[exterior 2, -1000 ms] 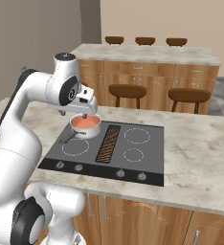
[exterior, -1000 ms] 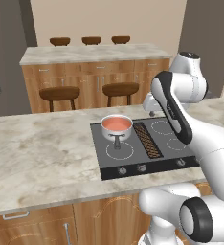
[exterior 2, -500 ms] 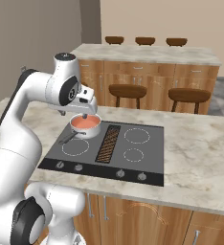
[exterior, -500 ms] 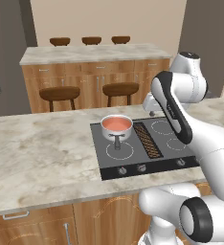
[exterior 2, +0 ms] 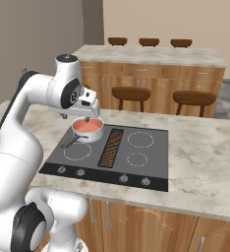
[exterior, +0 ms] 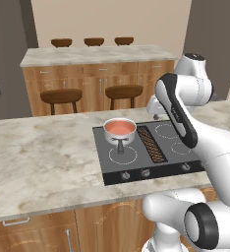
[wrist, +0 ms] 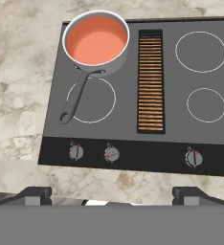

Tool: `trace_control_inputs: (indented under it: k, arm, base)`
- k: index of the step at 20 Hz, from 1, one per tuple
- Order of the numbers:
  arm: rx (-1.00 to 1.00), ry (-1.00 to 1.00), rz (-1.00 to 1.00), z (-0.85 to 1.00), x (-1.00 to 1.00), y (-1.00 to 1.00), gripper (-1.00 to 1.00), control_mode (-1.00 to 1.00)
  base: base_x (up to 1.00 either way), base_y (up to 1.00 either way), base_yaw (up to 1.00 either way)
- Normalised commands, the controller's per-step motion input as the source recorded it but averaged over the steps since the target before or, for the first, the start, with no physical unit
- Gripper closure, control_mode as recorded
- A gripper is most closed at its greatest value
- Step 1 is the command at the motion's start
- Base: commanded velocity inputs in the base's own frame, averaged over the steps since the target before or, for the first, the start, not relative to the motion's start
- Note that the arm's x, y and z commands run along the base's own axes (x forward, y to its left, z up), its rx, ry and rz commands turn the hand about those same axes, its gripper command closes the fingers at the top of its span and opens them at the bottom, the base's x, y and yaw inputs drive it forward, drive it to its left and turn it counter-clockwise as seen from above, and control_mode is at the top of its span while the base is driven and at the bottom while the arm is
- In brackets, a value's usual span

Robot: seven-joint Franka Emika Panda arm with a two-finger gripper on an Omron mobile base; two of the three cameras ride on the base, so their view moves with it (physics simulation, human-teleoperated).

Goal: Wait until the marinara sauce is simmered to a deep red color and then turn off the stove.

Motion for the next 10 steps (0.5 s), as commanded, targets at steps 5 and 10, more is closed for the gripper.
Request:
trace_control_inputs:
  k: [5, 10]
  arm:
    - [0.00, 0.00, 0.00, 0.00, 0.00, 0.00, -1.00, -1.00]
    - [0.00, 0.00, 0.00, 0.00, 0.00, 0.00, -1.00, -1.00]
  base:
    - [0.00, 0.00, 0.00]
    - [0.00, 0.00, 0.00]
